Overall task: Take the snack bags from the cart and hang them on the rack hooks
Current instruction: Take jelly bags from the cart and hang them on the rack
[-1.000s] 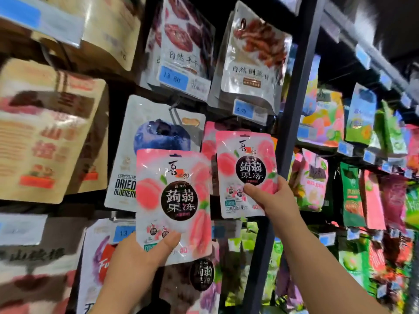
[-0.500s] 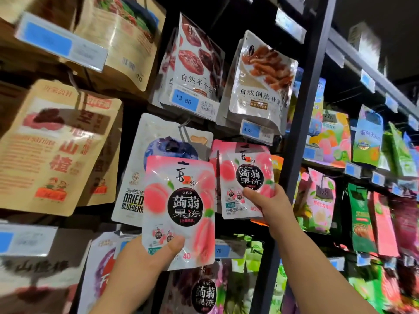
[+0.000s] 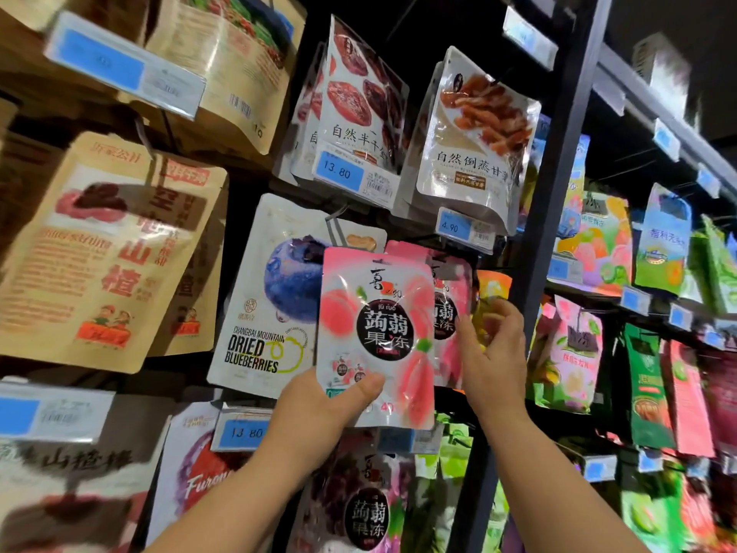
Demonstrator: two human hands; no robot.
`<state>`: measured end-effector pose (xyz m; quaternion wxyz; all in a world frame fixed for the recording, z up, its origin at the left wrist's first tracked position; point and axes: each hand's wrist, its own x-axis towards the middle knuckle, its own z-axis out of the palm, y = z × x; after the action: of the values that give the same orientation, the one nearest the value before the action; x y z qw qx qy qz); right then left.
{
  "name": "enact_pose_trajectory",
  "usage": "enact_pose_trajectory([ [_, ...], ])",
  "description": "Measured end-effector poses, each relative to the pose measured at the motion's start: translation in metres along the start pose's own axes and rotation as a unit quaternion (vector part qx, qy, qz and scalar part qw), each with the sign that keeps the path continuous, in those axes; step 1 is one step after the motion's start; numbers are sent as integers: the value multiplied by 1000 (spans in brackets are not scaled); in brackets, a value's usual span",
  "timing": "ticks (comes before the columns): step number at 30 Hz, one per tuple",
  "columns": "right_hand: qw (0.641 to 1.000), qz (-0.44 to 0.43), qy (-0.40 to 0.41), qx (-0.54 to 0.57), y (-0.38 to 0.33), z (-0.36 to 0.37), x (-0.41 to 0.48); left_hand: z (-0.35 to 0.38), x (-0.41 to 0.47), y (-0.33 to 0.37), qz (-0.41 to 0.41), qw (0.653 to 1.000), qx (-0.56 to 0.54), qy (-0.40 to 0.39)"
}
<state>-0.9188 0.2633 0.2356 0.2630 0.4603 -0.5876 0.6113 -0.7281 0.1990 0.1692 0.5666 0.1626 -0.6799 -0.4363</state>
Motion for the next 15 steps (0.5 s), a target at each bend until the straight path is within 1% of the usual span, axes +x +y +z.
enact_pose_trajectory([
  [1,999,-39,16,6,-4,-2,-5,5,4,0,-3,1000,-7,-6],
  [2,998,-57,13,15,-7,-4,-7,10,8,-1,-7,1000,-16,-11],
  [3,998,-48,-10,35,-10,-6,-7,16,11,-3,-9,999,-27,-20],
  [4,996,-20,-51,76,-13,-8,-7,22,14,-3,-11,999,-41,-28],
  [6,975,49,-148,161,-12,-9,-5,35,20,-3,-16,997,-60,-40],
  [8,957,78,-196,200,-7,-11,-3,45,25,-1,-19,996,-78,-50],
  [11,953,78,-201,215,4,-14,0,58,35,2,-18,995,-68,-63],
  [15,953,97,-167,234,13,-17,8,68,44,9,7,996,18,-82],
])
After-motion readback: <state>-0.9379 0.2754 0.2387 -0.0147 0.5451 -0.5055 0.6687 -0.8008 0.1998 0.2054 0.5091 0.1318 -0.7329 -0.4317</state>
